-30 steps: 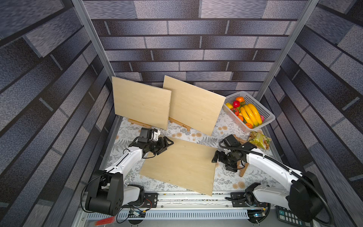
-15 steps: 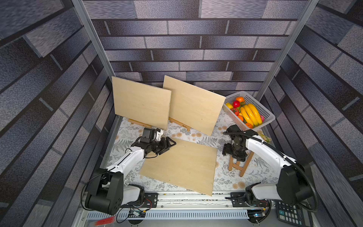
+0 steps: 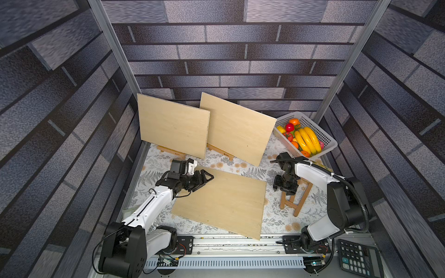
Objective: Assemble the easel
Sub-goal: Pick up the easel at the center of the board.
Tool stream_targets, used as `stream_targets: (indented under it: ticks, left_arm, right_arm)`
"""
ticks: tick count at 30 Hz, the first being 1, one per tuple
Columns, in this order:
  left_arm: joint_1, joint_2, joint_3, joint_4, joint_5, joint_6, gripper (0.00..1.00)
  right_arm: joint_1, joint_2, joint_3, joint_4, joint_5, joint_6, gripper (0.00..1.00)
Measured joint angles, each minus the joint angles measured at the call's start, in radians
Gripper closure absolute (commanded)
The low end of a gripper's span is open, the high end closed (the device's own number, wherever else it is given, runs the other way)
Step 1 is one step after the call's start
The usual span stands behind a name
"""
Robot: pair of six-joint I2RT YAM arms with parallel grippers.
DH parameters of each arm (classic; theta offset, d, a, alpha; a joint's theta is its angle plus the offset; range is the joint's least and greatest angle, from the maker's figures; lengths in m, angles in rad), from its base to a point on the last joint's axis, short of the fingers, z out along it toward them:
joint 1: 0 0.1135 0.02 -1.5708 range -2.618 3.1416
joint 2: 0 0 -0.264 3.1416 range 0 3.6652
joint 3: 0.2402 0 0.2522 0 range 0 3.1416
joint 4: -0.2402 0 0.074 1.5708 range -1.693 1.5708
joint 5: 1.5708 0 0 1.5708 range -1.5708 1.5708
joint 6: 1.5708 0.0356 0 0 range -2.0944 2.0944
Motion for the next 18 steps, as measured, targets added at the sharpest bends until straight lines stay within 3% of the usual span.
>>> stream_targets:
  ticks: [4,9,14,18]
  left_arm:
    - [0.000,-0.018,0.000,-0.018,-0.004,0.000,0.24]
    - [0.000,-0.027,0.000,-0.025,-0.012,0.000,0.24]
    - [0.000,-0.036,0.000,-0.035,-0.023,0.000,0.24]
    - [0.000,-0.045,0.000,-0.039,-0.025,-0.001,0.24]
  right_arm:
    - [0.000,0.000,-0.037,0.019,-0.004,-0.006,0.37]
    - [0.000,0.004,-0.060,0.038,-0.030,-0.016,0.56]
    - [0.000,-0.007,-0.063,0.047,-0.034,-0.018,0.84]
    - [0.000,-0.052,-0.067,0.043,-0.053,-0.005,0.90]
